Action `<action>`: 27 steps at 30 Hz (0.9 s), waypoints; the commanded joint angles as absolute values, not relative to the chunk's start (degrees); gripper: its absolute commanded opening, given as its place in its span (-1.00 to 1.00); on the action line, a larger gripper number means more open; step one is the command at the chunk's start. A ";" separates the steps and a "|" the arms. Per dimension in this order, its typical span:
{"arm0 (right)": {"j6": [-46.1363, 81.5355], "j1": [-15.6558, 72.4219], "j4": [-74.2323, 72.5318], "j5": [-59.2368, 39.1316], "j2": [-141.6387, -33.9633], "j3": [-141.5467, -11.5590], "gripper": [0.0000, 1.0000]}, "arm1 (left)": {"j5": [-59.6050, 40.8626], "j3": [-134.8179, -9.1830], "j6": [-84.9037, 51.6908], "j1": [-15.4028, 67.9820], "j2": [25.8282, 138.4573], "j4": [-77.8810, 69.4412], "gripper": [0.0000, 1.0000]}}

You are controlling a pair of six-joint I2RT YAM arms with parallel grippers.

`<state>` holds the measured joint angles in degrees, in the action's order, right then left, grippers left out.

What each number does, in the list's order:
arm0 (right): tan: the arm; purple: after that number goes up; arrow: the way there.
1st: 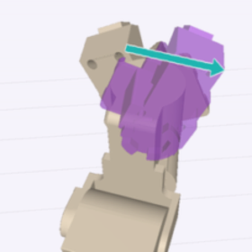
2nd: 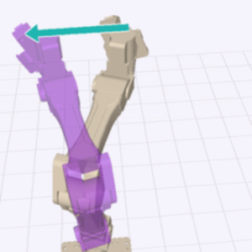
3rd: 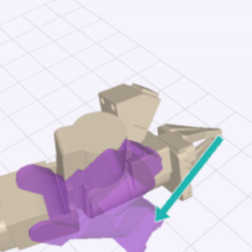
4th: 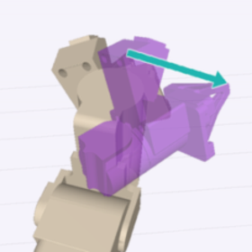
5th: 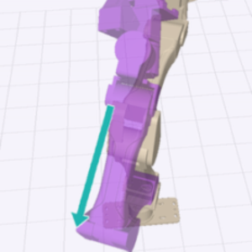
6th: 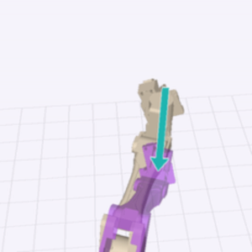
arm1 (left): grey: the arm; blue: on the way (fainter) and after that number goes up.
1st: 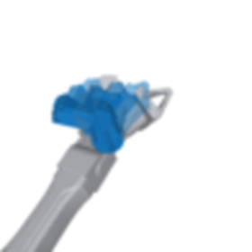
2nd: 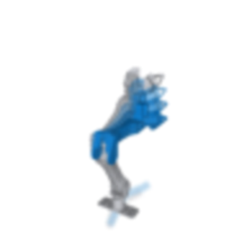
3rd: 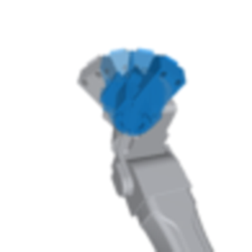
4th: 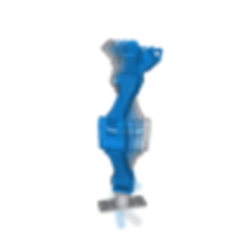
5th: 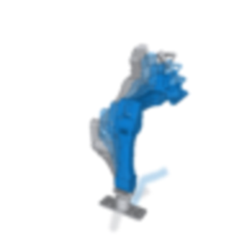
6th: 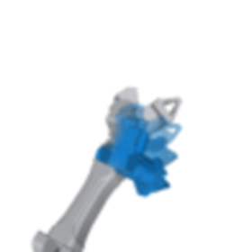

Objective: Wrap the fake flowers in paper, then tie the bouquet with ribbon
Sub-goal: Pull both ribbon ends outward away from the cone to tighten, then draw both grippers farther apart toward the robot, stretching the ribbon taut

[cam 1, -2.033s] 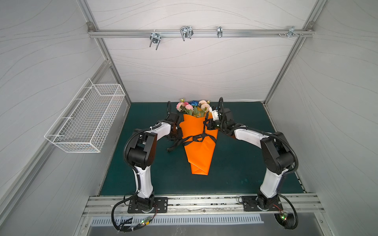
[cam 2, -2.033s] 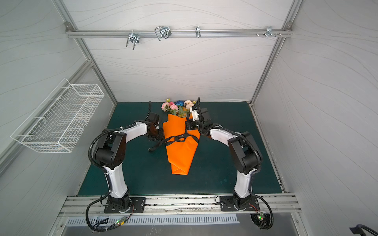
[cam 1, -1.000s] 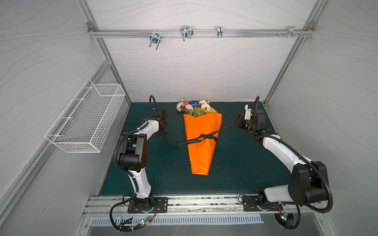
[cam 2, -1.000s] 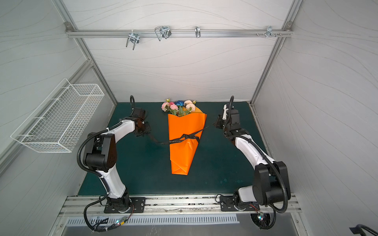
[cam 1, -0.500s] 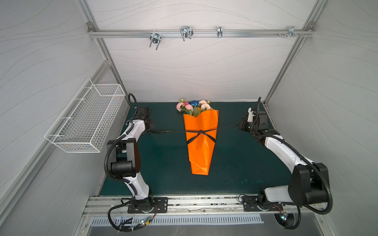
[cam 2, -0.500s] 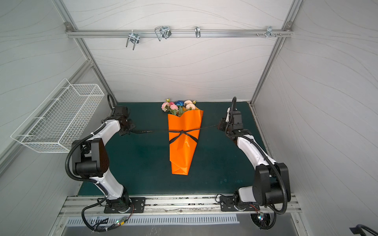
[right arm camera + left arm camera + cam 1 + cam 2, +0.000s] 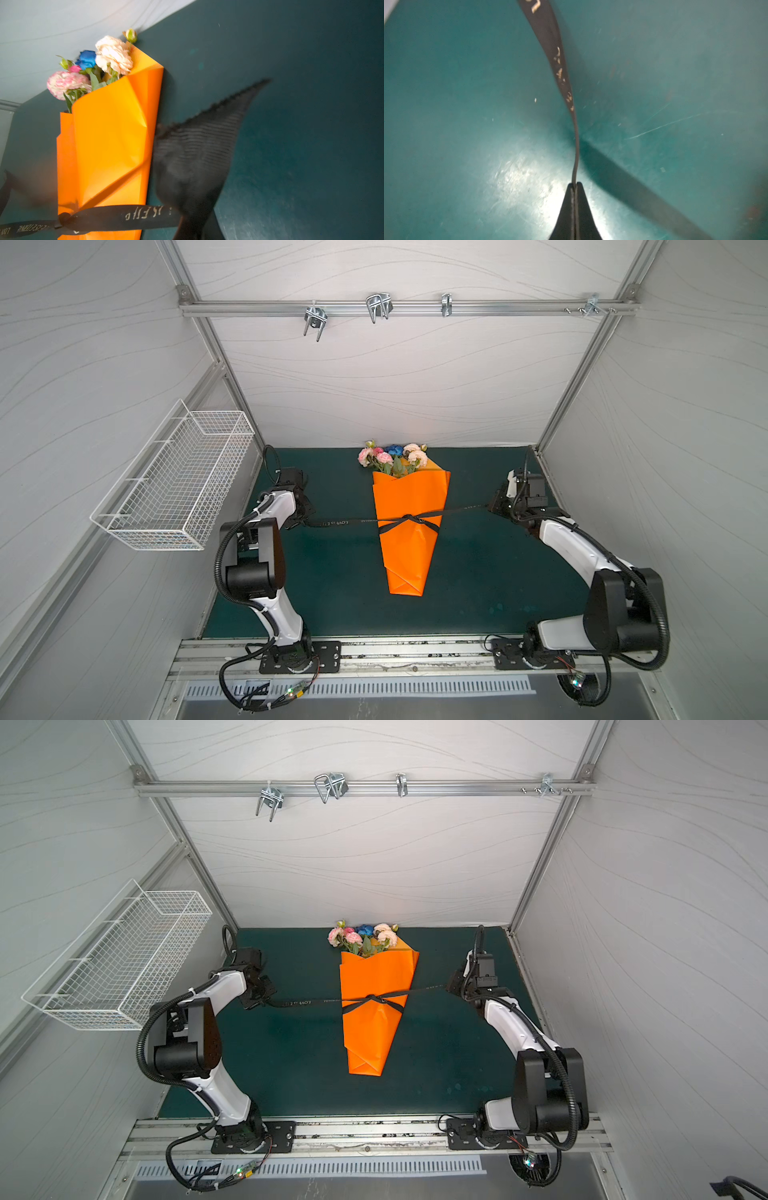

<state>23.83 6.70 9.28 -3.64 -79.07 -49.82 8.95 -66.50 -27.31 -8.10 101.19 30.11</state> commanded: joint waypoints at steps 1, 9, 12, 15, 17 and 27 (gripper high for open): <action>25.43 5.50 11.32 -5.21 -76.75 -48.40 -1.00 | 10.53 -66.20 -28.83 -9.50 100.75 30.12 -1.00; 28.66 -2.42 15.11 -4.51 -74.73 -46.19 -1.00 | 10.34 -64.27 -29.18 -12.54 100.20 30.18 -1.00; 29.10 -5.79 14.91 -5.53 -76.01 -46.02 -1.00 | 9.83 -64.25 -28.76 -13.08 100.88 30.30 -1.00; 29.36 -8.67 14.56 -6.73 -78.10 -46.39 -1.00 | 9.78 -64.29 -28.57 -13.75 101.59 30.64 -1.00; 29.36 -10.41 14.56 -6.89 -79.44 -46.96 -1.00 | 9.88 -64.33 -28.48 -14.63 101.90 30.85 -1.00; 29.14 -15.42 14.17 -7.95 -86.59 -50.69 -1.00 | 7.92 -63.66 -28.15 -19.39 102.12 30.95 -1.00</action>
<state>29.15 -13.74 14.63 -11.20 -85.58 -47.99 5.41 -64.03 -28.08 -17.67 101.38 30.70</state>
